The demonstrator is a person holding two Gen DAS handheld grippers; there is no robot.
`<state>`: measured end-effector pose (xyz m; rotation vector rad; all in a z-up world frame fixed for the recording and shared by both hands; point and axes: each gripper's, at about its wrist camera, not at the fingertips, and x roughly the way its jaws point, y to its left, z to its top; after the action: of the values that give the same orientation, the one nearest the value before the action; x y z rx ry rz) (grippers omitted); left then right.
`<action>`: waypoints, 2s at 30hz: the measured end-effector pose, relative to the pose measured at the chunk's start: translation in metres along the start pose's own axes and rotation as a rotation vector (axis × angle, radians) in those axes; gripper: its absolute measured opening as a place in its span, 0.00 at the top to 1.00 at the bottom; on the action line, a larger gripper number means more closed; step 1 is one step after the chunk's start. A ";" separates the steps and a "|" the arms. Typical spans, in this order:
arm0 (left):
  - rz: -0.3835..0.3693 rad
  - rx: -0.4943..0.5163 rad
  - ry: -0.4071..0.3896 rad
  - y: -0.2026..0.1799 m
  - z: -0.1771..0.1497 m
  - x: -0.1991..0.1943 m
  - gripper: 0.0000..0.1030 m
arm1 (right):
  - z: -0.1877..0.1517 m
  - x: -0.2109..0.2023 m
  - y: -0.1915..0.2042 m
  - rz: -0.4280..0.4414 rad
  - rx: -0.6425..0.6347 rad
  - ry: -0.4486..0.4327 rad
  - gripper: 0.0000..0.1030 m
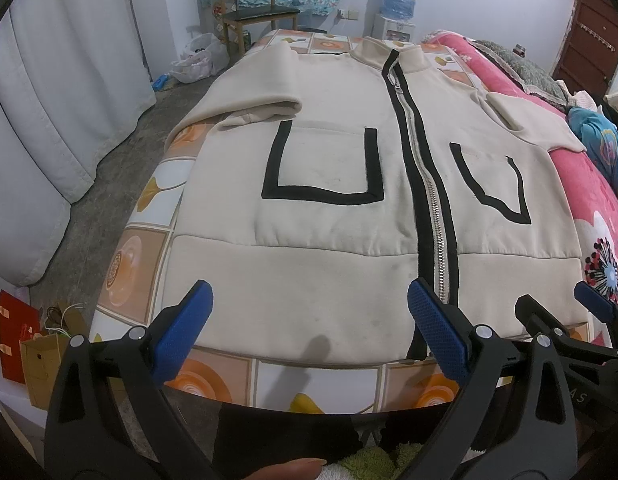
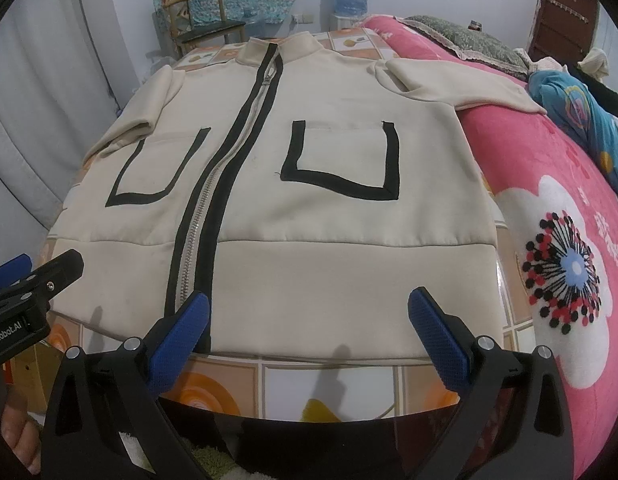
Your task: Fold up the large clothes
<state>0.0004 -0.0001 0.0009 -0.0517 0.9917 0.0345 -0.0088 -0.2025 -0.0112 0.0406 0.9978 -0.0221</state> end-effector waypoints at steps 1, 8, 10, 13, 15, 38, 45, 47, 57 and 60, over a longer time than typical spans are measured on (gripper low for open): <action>0.000 0.000 0.000 0.000 0.000 0.000 0.08 | 0.000 0.000 0.000 0.000 0.000 0.000 0.06; -0.001 -0.001 0.000 0.000 0.000 0.000 0.08 | 0.000 0.000 0.001 0.000 0.000 -0.001 0.06; 0.000 0.000 0.000 0.000 0.000 0.000 0.08 | 0.000 0.000 0.001 0.001 0.000 0.000 0.06; -0.001 -0.001 -0.001 0.000 0.000 0.000 0.08 | 0.000 0.000 0.000 0.001 0.000 0.000 0.06; 0.000 0.000 -0.001 0.000 0.000 0.000 0.08 | 0.000 0.000 0.001 0.000 0.001 -0.001 0.06; -0.001 0.000 -0.002 0.000 0.000 0.000 0.08 | 0.000 -0.001 0.002 0.002 -0.001 -0.004 0.06; -0.001 -0.001 -0.004 0.003 0.001 -0.002 0.08 | 0.000 -0.001 0.002 0.002 -0.002 -0.005 0.06; 0.000 0.000 -0.005 0.002 0.003 -0.001 0.08 | 0.001 0.000 0.004 0.003 -0.004 -0.005 0.06; 0.005 0.001 -0.007 0.003 0.008 0.001 0.08 | 0.001 0.000 0.004 0.004 -0.004 -0.005 0.06; 0.028 0.010 0.009 0.003 0.006 0.005 0.08 | 0.002 0.001 0.004 0.005 -0.003 0.000 0.06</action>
<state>0.0079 0.0032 -0.0003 -0.0286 1.0013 0.0544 -0.0066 -0.1988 -0.0113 0.0406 0.9981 -0.0162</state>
